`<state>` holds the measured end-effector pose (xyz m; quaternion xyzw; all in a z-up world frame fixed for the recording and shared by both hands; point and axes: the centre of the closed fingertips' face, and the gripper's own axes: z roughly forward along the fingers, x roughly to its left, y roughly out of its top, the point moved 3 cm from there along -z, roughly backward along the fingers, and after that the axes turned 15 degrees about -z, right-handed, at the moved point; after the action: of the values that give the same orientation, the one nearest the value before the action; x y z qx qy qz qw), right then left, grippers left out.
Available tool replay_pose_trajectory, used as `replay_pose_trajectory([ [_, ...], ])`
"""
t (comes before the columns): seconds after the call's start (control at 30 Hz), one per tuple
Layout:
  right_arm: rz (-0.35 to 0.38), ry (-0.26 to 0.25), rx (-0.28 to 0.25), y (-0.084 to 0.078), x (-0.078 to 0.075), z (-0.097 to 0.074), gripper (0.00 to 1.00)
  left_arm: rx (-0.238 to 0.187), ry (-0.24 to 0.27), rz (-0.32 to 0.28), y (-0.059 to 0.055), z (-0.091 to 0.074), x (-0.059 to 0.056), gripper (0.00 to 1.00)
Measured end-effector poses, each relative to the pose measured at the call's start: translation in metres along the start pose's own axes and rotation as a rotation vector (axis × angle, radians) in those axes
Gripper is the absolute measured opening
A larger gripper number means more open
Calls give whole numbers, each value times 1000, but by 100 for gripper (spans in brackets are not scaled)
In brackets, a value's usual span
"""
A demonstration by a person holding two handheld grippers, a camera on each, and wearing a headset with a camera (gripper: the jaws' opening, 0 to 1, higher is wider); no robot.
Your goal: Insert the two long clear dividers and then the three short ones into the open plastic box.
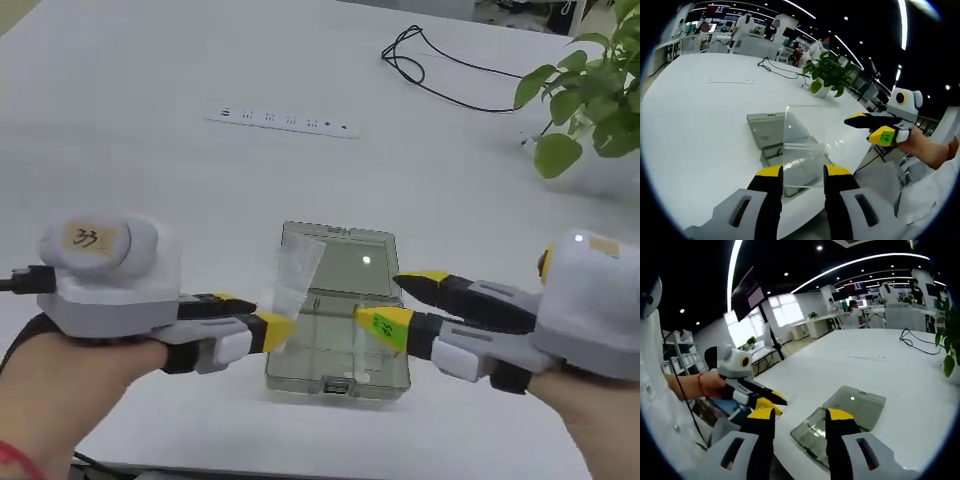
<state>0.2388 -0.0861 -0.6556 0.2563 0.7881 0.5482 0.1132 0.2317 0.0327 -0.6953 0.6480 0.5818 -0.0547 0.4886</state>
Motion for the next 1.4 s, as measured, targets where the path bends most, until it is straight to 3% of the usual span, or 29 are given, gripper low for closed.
replay_pose_trajectory([
  [0.37,84,3,8,3,9,23,25,-1,-58,44,7,8,-21,30],
  [0.73,136,-2,14,1,10,30,17,8,-68,86,7,10,-25,30],
  [0.83,155,2,15,0,12,32,8,7,-68,96,8,11,-26,30],
  [1.0,200,-36,24,0,12,34,7,-2,-68,103,8,14,-26,30],
  [1.4,207,-34,45,-1,11,36,6,6,-76,117,3,15,-26,30],
])
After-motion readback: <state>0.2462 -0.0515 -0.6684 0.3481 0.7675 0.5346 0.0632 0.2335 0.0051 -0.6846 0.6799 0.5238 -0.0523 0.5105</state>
